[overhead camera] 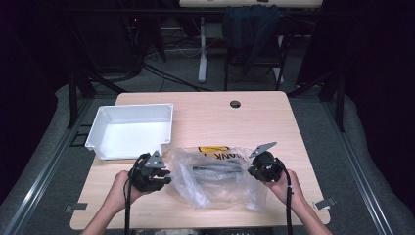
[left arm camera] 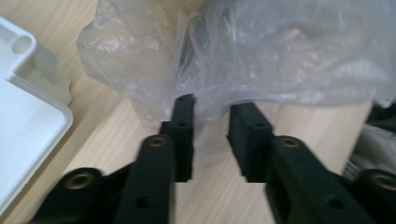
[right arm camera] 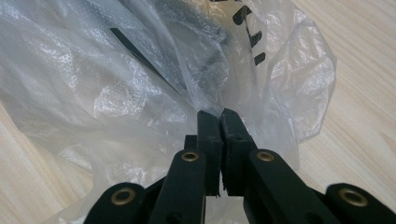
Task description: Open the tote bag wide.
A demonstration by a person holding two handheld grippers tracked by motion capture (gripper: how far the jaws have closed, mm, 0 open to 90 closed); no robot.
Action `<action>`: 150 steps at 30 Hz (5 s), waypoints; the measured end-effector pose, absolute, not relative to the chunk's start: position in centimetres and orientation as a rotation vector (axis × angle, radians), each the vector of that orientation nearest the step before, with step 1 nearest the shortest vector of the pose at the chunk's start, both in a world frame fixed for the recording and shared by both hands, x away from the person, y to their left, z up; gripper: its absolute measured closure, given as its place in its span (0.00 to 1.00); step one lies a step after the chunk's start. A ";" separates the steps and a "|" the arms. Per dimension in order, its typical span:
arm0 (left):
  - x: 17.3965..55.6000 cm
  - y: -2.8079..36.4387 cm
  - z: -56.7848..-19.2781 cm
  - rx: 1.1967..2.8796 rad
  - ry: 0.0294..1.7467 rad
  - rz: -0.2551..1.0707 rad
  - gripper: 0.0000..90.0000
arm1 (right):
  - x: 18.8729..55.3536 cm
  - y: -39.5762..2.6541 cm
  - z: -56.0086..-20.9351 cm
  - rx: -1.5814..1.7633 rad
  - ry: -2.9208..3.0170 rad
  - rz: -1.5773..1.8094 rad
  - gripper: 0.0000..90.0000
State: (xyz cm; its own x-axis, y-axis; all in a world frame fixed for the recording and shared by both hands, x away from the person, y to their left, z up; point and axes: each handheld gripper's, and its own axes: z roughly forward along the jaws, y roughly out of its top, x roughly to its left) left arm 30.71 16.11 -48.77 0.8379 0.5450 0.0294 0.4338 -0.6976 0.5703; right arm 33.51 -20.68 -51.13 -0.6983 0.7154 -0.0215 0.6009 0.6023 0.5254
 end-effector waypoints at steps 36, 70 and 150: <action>32.2 19.6 -49.2 2.519 0.970 0.189 0.37 | 34.2 -20.6 -51.4 1.083 2.575 0.698 0.99; 32.1 12.1 -46.6 2.543 0.877 0.272 0.49 | 33.9 -19.8 -51.1 1.052 2.566 0.704 0.99; 34.5 15.6 -49.2 2.498 0.994 0.303 0.30 | 32.5 -19.8 -49.7 1.067 2.820 0.718 0.36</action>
State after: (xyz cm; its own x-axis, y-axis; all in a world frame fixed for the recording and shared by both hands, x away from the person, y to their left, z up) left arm 34.52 15.57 -49.15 0.7186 0.6941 0.0422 0.5995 -0.6491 0.4682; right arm 32.50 -19.80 -49.66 -0.7624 0.6357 0.1210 0.6162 0.6560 0.4359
